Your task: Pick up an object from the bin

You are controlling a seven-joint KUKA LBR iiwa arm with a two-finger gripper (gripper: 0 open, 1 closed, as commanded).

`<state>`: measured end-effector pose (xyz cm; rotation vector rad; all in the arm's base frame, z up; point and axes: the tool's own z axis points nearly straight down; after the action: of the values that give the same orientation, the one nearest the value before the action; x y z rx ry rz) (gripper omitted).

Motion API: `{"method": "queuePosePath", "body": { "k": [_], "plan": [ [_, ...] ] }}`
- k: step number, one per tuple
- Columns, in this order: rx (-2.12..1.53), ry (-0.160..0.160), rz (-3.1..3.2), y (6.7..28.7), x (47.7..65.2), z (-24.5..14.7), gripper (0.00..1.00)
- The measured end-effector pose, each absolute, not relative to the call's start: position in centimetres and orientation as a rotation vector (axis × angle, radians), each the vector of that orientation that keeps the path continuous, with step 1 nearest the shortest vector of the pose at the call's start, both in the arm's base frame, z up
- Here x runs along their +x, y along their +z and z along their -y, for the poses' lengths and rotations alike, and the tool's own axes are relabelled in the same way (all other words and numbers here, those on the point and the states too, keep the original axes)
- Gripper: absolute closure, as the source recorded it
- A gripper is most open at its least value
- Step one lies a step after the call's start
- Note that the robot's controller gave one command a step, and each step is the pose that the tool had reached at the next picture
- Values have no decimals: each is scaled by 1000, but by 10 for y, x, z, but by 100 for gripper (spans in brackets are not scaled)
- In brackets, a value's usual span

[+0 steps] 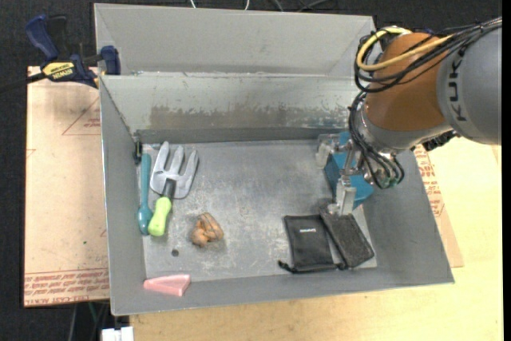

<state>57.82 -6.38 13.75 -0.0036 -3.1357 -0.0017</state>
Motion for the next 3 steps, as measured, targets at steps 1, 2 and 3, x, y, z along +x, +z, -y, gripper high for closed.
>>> {"method": "queuePosePath", "body": {
  "k": [1, 2, 3],
  "plan": [
    [-1, 0, 3143, 142, 580, 64, 0],
    [-62, -3, 3145, 82, 554, 98, 0],
    [267, 1, 3148, 67, 541, 94, 0]
  ]
}}
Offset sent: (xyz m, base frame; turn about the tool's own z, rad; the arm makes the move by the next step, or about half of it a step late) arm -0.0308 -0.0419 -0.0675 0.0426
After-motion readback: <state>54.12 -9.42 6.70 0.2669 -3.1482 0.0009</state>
